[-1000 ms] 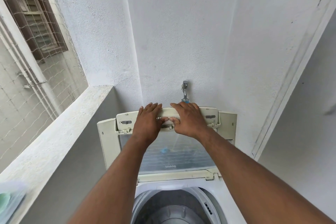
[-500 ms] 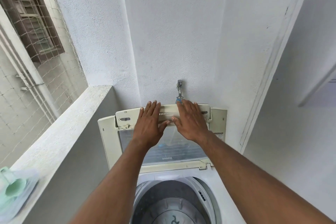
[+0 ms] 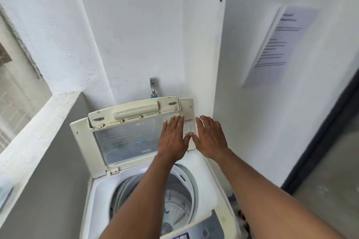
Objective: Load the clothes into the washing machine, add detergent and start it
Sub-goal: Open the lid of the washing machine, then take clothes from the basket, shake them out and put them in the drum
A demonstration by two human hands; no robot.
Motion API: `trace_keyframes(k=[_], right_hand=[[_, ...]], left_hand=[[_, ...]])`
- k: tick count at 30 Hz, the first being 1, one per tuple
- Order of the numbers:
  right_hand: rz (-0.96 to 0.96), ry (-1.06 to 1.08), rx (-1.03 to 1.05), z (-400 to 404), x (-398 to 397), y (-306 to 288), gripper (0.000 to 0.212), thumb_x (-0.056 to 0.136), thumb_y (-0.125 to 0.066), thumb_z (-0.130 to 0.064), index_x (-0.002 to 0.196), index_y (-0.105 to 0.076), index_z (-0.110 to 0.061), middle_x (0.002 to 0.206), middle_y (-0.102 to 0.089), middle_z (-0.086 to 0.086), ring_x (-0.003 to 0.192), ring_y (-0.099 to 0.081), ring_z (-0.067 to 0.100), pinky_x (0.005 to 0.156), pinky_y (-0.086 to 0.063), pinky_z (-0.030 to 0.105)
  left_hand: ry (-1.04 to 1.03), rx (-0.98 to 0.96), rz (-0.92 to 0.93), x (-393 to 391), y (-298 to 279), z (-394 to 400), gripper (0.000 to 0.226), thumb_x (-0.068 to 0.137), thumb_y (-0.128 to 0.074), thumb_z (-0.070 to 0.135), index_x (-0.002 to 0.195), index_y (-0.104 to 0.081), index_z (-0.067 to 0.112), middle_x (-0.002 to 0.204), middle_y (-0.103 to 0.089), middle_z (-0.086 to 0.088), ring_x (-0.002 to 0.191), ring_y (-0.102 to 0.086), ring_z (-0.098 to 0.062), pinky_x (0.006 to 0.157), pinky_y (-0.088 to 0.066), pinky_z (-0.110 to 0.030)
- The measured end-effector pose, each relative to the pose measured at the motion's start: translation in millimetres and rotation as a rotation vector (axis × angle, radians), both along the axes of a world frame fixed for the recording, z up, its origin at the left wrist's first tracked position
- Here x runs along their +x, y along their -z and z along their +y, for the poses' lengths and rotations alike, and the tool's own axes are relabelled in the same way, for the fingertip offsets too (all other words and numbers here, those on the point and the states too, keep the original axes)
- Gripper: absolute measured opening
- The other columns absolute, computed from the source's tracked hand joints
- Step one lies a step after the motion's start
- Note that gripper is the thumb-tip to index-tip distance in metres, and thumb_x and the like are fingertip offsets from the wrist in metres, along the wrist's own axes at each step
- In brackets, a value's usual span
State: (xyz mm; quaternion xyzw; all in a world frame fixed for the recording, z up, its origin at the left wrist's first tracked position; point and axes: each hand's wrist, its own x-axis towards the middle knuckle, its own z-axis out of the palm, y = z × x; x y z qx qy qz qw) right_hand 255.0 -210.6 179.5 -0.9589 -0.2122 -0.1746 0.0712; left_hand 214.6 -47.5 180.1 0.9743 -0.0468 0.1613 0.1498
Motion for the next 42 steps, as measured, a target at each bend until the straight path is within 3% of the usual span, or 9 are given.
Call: trace_keyframes(k=[4, 16, 19, 23, 28, 37, 42], right_hand=[[0.065, 0.111, -0.012, -60, -27, 18, 0.064, 0.102, -0.051, -0.049, 0.15, -0.042, -0.008, 0.154, -0.046, 0.014, 0.142, -0.043, 0.032, 0.115, -0.035, 0.05], [0.198, 0.319, -0.043, -210, -62, 62, 0.065, 0.105, -0.04, -0.049, 0.156, -0.03, -0.011, 0.159, -0.038, 0.01, 0.146, -0.036, 0.028, 0.117, -0.029, 0.048], [0.206, 0.314, -0.016, -245, -61, 76, 0.064, 0.104, -0.044, -0.047, 0.154, -0.034, -0.008, 0.156, -0.043, 0.012, 0.143, -0.041, 0.028, 0.117, -0.032, 0.047], [0.258, 0.279, -0.014, -296, -53, 103, 0.066, 0.105, -0.043, -0.046, 0.156, -0.03, -0.007, 0.159, -0.039, 0.013, 0.147, -0.036, 0.028, 0.122, -0.026, 0.046], [0.379, 0.253, -0.025, -356, -36, 144, 0.067, 0.105, -0.041, -0.048, 0.159, -0.026, -0.011, 0.165, -0.031, 0.009, 0.15, -0.031, 0.029, 0.121, -0.025, 0.049], [0.56, 0.197, -0.044, -404, -14, 243, 0.072, 0.102, -0.049, -0.046, 0.16, -0.022, -0.014, 0.162, -0.03, 0.01, 0.146, -0.036, 0.03, 0.116, -0.034, 0.049], [0.619, 0.177, -0.052, -403, 5, 324, 0.066, 0.096, -0.06, -0.039, 0.153, -0.035, -0.015, 0.147, -0.045, 0.009, 0.13, -0.05, 0.03, 0.105, -0.044, 0.044]], left_hand=[[0.086, -0.034, 0.023, -14, 16, -52, 0.071, 0.109, -0.036, 0.051, 0.165, -0.02, 0.011, 0.173, -0.021, -0.006, 0.162, -0.011, -0.024, 0.131, 0.001, -0.042], [0.195, 0.006, 0.152, -37, 74, -200, 0.069, 0.11, -0.029, 0.049, 0.166, -0.015, 0.012, 0.174, -0.018, -0.007, 0.163, -0.008, -0.025, 0.132, 0.002, -0.044], [0.184, 0.019, 0.198, -36, 92, -237, 0.071, 0.109, -0.018, 0.05, 0.167, -0.007, 0.011, 0.176, -0.008, -0.007, 0.163, 0.0, -0.023, 0.13, 0.01, -0.04], [0.145, -0.014, 0.266, -28, 123, -293, 0.093, 0.089, 0.007, 0.06, 0.167, -0.001, 0.01, 0.176, -0.001, -0.007, 0.163, 0.005, -0.022, 0.127, 0.013, -0.037], [0.032, -0.081, 0.351, -20, 162, -364, 0.072, 0.111, -0.024, 0.049, 0.167, 0.0, 0.012, 0.176, -0.001, -0.006, 0.163, 0.004, -0.021, 0.13, 0.009, -0.038], [-0.183, -0.229, 0.406, -5, 243, -421, 0.066, 0.11, -0.036, 0.043, 0.166, -0.016, 0.016, 0.173, -0.021, -0.003, 0.16, -0.017, -0.02, 0.132, -0.008, -0.041], [-0.293, -0.286, 0.443, 16, 326, -426, 0.06, 0.107, -0.043, 0.033, 0.162, -0.028, 0.017, 0.165, -0.038, -0.003, 0.152, -0.035, -0.024, 0.126, -0.022, -0.04]])
